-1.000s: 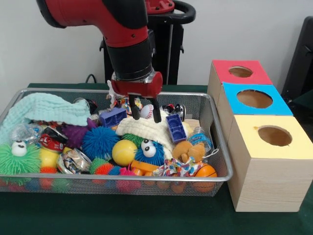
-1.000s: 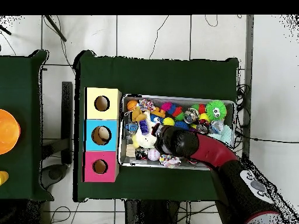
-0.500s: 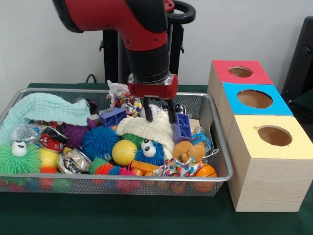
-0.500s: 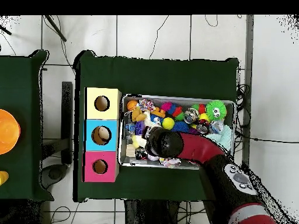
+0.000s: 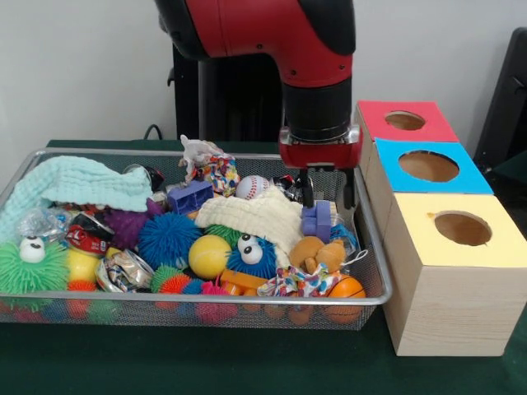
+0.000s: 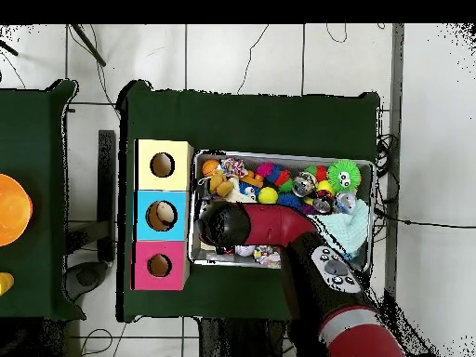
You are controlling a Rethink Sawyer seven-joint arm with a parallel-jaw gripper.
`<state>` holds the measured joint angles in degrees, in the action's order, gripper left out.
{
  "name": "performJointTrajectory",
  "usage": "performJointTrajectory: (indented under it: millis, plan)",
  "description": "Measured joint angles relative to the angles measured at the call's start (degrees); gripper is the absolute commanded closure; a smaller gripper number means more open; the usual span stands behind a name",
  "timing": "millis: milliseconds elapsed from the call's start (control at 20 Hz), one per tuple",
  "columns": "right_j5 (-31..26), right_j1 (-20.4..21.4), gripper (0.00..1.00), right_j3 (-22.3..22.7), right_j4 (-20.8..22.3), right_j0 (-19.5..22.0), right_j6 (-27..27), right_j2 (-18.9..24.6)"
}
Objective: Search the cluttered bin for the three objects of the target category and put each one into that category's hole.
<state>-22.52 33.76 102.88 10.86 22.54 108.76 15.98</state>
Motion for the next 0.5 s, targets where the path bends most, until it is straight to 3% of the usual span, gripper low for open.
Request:
performJointTrajectory:
  millis: [500]
  plan:
    - [0.0,0.0,0.0,-2.2,0.0,-0.3,0.0,-0.2]
